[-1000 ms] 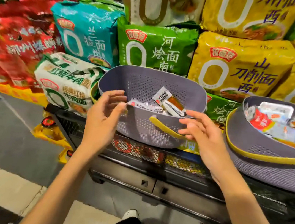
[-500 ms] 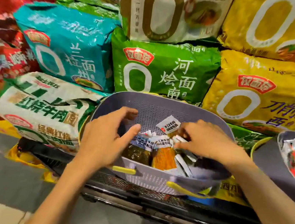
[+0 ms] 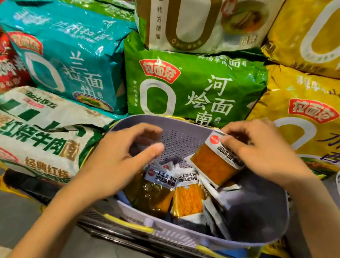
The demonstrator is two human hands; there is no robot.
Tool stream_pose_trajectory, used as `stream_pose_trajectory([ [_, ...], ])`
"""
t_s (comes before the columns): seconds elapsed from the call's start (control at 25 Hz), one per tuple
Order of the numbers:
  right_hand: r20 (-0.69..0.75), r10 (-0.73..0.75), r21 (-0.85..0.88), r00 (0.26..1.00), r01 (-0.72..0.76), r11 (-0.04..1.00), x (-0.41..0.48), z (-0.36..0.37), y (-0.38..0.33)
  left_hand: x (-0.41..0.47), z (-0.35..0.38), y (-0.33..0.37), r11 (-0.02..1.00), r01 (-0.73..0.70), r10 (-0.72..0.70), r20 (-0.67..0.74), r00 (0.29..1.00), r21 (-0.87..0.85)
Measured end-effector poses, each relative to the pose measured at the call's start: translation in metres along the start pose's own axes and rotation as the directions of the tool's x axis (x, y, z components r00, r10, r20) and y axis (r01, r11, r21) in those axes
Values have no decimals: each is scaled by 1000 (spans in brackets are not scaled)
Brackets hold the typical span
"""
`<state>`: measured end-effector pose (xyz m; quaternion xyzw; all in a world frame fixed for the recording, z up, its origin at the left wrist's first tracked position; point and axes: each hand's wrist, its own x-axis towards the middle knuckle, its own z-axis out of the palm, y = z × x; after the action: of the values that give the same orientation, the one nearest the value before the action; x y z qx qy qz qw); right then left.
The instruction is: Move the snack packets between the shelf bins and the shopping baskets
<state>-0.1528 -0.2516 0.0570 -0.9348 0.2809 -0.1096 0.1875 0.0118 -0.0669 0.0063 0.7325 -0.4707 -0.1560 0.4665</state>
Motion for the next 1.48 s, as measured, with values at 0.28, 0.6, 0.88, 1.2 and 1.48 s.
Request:
stream_pose_trajectory([
  [0.28, 118, -208, 722, 971, 60, 690, 26, 26, -17, 40, 8, -10, 935, 168, -30, 401, 916, -313],
  [0.6, 451, 193, -249, 871, -84, 965, 7, 29, 4, 40, 4, -12, 830, 235, -125, 242, 962, -505],
  [0.88, 422, 157, -410, 893, 33, 912, 13, 14, 17, 41, 3, -11, 818, 264, -180, 208, 961, -512],
  [1.2, 485, -155, 622, 861, -214, 753, 19, -24, -1, 45, 2, -14, 785, 339, -280, 191, 941, -519],
  [1.48, -99, 56, 473, 993, -2, 881, 46, 21, -32, 38, 1, -5, 838, 298, -181, 282, 942, -458],
])
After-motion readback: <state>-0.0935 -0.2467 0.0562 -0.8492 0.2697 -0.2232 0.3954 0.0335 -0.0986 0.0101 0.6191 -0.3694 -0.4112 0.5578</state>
